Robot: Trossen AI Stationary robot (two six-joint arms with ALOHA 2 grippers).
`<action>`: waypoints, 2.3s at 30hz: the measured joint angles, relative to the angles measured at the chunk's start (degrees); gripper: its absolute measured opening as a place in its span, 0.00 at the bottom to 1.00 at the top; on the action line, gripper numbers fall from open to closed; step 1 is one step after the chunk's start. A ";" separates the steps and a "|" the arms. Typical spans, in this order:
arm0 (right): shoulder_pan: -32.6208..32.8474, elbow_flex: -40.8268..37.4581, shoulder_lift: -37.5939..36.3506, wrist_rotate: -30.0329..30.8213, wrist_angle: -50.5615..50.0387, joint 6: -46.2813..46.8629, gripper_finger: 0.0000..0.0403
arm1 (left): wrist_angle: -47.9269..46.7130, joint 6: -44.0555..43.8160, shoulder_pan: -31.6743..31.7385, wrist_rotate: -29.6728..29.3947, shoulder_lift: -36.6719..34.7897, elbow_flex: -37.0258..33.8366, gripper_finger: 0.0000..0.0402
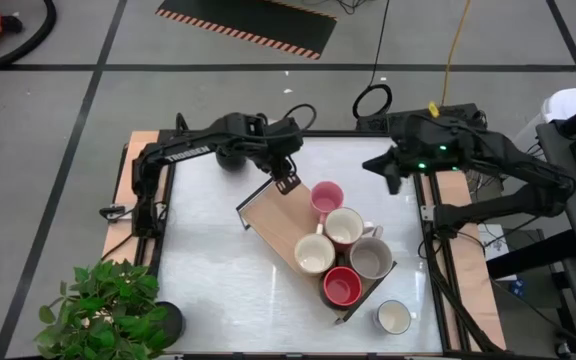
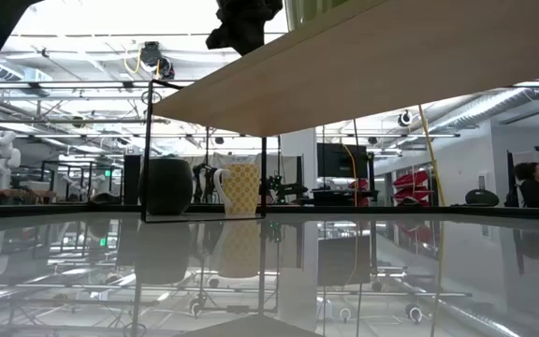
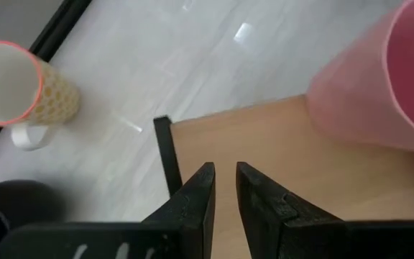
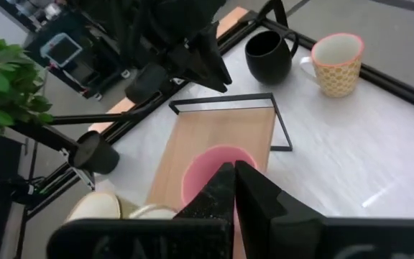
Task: Place coffee mugs
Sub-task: Put the black mug on the shelf
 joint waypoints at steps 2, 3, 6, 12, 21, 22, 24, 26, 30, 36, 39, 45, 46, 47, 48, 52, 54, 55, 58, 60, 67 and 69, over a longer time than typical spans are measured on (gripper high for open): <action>0.01 1.90 2.79 -0.20 -0.33 0.63 0.00 | -0.22 0.15 -0.07 0.00 -0.42 0.00 0.16; 0.08 2.99 4.14 -0.47 -1.19 0.89 0.00 | -0.35 0.32 -0.19 0.00 -0.63 0.02 0.16; 0.97 7.47 7.08 -1.93 -6.40 2.19 0.00 | -2.48 1.38 -0.54 -0.01 -1.60 -0.02 0.16; 4.42 20.27 9.32 0.94 -18.24 5.32 0.00 | -4.66 3.06 -1.11 -3.01 -3.05 -0.01 0.16; 16.01 32.88 10.77 -2.14 -39.84 16.31 0.00 | -5.99 5.45 -1.15 -4.52 -3.67 0.00 0.16; 17.77 32.59 11.02 -3.52 -40.01 17.76 0.00 | -6.02 5.90 -1.15 -4.52 -3.67 0.00 0.16; 21.20 31.32 11.13 -5.60 -39.24 19.37 0.00 | -6.02 6.36 -1.15 -4.52 -3.67 0.00 0.16; 24.13 30.46 11.92 -5.97 -39.44 21.63 0.00 | -6.02 6.33 -1.15 -4.55 -3.67 0.00 0.16; 29.66 27.30 11.82 -6.18 -39.64 24.95 0.00 | -6.25 5.86 -1.15 -4.58 -3.67 0.00 0.16; 36.83 21.18 11.24 -6.17 -39.70 30.58 0.00 | -6.73 6.18 -1.15 -4.59 -3.67 0.00 0.16; 39.54 19.16 10.89 -6.23 -39.63 34.12 0.00 | -7.64 7.28 -0.93 -4.72 -3.67 0.00 0.16; 43.90 17.46 10.94 -2.53 -36.56 39.50 0.00 | -12.41 9.59 3.80 -2.14 -3.67 -0.09 0.16; 44.53 17.41 10.91 -1.59 -35.96 40.08 0.00 | -12.58 9.89 4.89 -1.86 -3.67 -0.57 0.16; 45.07 17.41 10.89 -0.78 -35.53 40.69 0.00 | -12.48 10.21 6.10 -1.65 -3.69 -1.41 0.16; 45.67 17.41 10.89 0.03 -35.21 41.17 0.00 | -12.52 10.42 7.28 -1.53 -3.69 -2.37 0.16; 47.66 17.39 10.91 2.81 -34.83 43.14 0.00 | -12.56 10.33 12.33 -1.55 -3.60 -6.74 0.16; 48.50 17.39 10.90 4.53 -34.87 44.43 0.00 | -12.39 9.35 14.79 -1.51 -3.65 -9.36 0.16; 48.78 17.39 10.89 5.15 -34.83 45.10 0.00 | -12.35 8.85 15.88 -1.12 -3.65 -11.07 0.16; 49.68 17.39 11.06 6.83 -34.74 46.78 0.00 | -12.21 8.86 18.74 1.44 -3.62 -16.84 0.16; 50.31 17.39 11.16 7.39 -34.55 47.57 0.00 | -12.26 9.46 20.32 2.52 -3.62 -20.58 0.16; 51.82 17.39 11.92 7.35 -33.63 49.00 0.00 | -9.89 10.91 22.36 1.77 -3.54 -28.22 0.30; 52.11 17.39 11.90 7.34 -33.30 49.92 0.00 | -9.31 9.89 21.80 -2.40 -3.56 -28.23 0.39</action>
